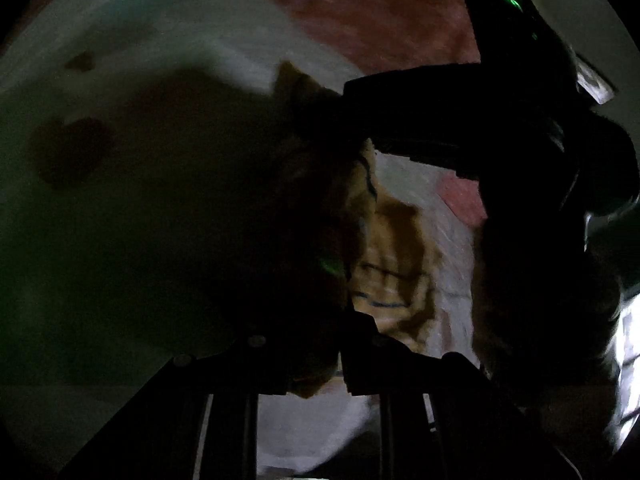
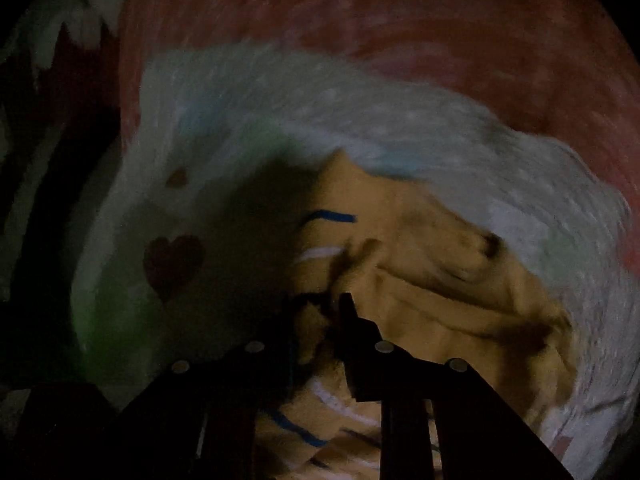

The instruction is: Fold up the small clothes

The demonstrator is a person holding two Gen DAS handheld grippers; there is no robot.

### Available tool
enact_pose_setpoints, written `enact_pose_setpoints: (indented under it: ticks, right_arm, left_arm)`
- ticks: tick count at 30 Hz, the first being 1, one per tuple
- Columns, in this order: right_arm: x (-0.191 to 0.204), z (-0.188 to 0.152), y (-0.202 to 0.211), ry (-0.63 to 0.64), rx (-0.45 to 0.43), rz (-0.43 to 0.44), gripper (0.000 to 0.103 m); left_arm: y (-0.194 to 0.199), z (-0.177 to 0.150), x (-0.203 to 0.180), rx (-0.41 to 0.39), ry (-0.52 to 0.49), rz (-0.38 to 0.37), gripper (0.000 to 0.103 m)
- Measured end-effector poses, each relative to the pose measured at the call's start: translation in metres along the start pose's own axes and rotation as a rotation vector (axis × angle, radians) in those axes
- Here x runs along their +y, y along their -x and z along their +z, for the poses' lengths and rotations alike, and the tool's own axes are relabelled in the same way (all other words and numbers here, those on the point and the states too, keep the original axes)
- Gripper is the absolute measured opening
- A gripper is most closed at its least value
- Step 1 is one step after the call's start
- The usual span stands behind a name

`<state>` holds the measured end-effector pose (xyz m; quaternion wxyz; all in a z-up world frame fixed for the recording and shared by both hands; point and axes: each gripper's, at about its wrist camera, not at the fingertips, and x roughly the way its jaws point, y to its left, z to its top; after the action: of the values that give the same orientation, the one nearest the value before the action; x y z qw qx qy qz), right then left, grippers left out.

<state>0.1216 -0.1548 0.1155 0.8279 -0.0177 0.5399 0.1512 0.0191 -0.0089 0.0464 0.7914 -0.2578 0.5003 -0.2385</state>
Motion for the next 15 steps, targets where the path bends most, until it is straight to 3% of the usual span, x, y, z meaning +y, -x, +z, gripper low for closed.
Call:
enact_pose_setpoints:
  ticks: [4, 7, 9, 11, 15]
  right_arm:
    - [-0.093, -0.047, 0.043, -0.169, -0.106, 0.031, 0.02]
    - [-0.156, -0.074, 0.044, -0.296, -0.142, 0.026, 0.02]
    - [-0.188, -0.102, 0.034, -0.365, -0.144, -0.007, 0.02]
    - [-0.214, -0.129, 0.02, -0.443, -0.136, 0.015, 0.02]
    - [-0.236, -0.156, 0.01, -0.546, -0.177, 0.085, 0.021]
  left_arm:
    - [-0.039, -0.012, -0.076, 0.069, -0.133, 0.008, 0.017]
    - [-0.088, -0.033, -0.13, 0.145, -0.225, 0.028, 0.017]
    - [-0.114, -0.045, -0.149, 0.183, -0.258, 0.052, 0.017]
    - [-0.132, -0.061, -0.163, 0.217, -0.303, 0.077, 0.017]
    - [-0.119, -0.08, -0.177, 0.263, -0.415, 0.062, 0.017]
